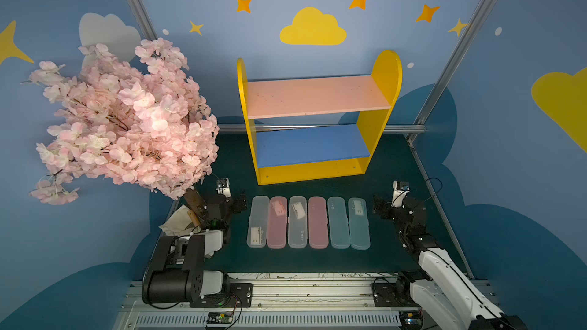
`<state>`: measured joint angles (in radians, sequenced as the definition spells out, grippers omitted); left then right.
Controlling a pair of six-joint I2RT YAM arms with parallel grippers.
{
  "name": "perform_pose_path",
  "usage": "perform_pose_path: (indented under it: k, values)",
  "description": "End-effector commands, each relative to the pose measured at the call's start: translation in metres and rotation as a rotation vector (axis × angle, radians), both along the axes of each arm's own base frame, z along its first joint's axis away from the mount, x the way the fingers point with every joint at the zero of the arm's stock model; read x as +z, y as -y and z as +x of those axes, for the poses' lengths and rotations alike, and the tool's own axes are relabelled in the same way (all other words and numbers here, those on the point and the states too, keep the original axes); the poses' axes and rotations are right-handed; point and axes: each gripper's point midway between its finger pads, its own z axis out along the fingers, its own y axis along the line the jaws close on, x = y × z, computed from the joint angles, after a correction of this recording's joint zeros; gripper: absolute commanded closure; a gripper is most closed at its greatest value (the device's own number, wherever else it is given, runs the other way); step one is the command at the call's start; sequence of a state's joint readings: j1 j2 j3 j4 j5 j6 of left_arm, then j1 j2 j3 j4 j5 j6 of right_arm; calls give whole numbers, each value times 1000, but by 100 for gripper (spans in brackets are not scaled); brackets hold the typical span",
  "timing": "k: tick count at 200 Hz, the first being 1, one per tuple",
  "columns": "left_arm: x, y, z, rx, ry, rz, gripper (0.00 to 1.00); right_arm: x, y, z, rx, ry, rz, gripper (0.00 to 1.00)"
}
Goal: Remove the pencil cases from the shelf
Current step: Reset both arms
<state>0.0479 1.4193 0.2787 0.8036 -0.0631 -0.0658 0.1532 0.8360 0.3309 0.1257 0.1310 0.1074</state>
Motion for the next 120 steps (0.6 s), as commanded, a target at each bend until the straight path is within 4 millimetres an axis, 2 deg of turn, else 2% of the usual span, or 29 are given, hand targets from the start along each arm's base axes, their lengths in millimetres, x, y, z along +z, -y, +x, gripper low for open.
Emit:
perform_pose_path:
  k: [1, 19, 48, 73, 120]
  values:
    - [12, 8, 22, -59, 72, -3, 0, 11, 1, 11, 13, 42, -36, 1]
    - [8, 9, 32, -70, 58, -6, 0, 7, 3, 15, 14, 30, -36, 1]
    - [7, 10, 33, -77, 27, -3, 0, 4, 10, 28, 11, 31, -28, 1]
    - [7, 11, 32, -80, 21, 3, 0, -6, 23, 42, -10, -3, -9, 1]
    - [6, 13, 32, -88, 15, 13, 0, -22, 31, 71, -28, -5, 45, 1]
